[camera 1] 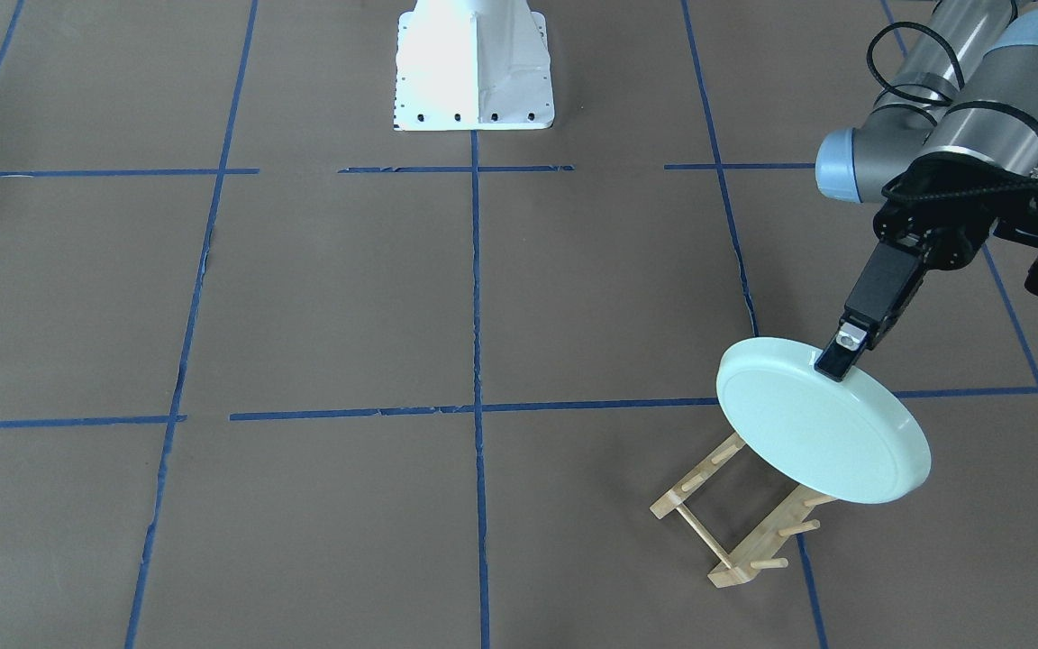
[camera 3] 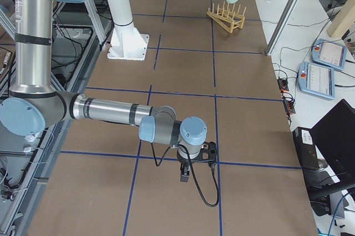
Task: Place plate on rack
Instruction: 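Tilt the plate upright above the rack slots with the left gripper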
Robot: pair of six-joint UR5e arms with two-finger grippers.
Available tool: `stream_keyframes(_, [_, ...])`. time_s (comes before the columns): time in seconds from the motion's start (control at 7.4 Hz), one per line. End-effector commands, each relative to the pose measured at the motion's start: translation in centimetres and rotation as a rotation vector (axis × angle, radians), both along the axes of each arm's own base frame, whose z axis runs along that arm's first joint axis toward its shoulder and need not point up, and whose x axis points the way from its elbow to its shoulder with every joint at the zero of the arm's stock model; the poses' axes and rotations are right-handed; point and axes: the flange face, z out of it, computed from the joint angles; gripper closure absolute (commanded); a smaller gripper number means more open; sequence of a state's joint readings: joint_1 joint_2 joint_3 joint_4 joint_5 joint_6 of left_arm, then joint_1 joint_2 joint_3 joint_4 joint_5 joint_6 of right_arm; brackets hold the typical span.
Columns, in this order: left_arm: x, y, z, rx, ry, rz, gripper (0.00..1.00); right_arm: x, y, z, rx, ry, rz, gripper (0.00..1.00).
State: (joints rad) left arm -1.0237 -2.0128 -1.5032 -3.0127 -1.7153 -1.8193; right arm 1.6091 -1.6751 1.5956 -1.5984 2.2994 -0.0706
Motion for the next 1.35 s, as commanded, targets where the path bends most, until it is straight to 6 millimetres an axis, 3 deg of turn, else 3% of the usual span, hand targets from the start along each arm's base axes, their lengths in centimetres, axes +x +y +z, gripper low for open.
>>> stream_keyframes(0.0, [0.1, -1.7, -0.1, 0.064, -0.097, -0.034, 1.00, 0.0, 0.0, -0.1, 0.001, 0.000, 0.000, 0.00])
stream_keyframes(0.27, [0.7, -1.9, 0.7, 0.100, -0.165, -0.006, 1.00, 0.0, 0.0, 0.0, -0.002, 0.000, 0.000, 0.00])
stream_keyframes(0.81, [2.2, -3.8, -0.1, 0.097, -0.173, 0.002, 1.00, 0.0, 0.0, 0.0, -0.001, 0.000, 0.001, 0.00])
stream_keyframes(1.22, [2.8, -4.3, 1.4, 0.085, -0.180, 0.008, 1.00, 0.0, 0.0, 0.0, 0.000, 0.000, 0.000, 0.00])
